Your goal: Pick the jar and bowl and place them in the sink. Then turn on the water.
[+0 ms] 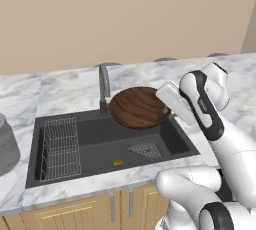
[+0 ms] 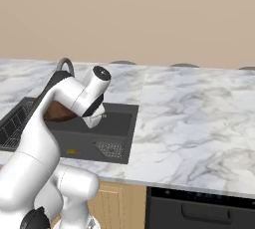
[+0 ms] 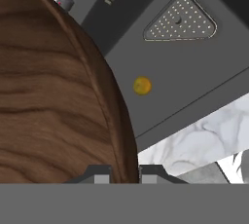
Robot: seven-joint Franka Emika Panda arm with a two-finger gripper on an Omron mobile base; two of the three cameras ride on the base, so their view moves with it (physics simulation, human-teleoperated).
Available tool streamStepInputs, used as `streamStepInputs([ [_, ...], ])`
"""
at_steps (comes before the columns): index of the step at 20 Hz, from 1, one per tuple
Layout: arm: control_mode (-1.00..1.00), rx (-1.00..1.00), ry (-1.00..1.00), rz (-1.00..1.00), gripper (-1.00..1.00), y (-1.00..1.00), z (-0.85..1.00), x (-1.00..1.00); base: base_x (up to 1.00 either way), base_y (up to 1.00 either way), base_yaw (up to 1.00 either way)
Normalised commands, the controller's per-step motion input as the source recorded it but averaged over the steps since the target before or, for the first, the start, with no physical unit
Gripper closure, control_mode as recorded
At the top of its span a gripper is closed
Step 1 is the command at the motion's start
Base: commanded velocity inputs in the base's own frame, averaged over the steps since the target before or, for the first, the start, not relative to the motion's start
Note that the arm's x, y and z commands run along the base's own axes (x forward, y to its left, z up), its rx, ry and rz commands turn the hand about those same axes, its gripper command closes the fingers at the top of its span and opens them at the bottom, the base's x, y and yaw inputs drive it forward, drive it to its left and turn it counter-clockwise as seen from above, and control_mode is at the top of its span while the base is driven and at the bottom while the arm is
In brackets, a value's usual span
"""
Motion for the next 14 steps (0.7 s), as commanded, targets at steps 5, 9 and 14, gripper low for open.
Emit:
streamStepInputs([
  [5, 1.0, 0.0, 0.0, 0.0, 1.0, 0.0, 0.0, 0.0, 0.0, 0.0, 0.0],
  [9, 1.0, 0.0, 0.0, 0.0, 1.0, 0.0, 0.0, 0.0, 0.0, 0.0, 0.0],
  [14, 1.0, 0.0, 0.0, 0.0, 1.0, 0.0, 0.0, 0.0, -0.06, 0.0, 0.1],
])
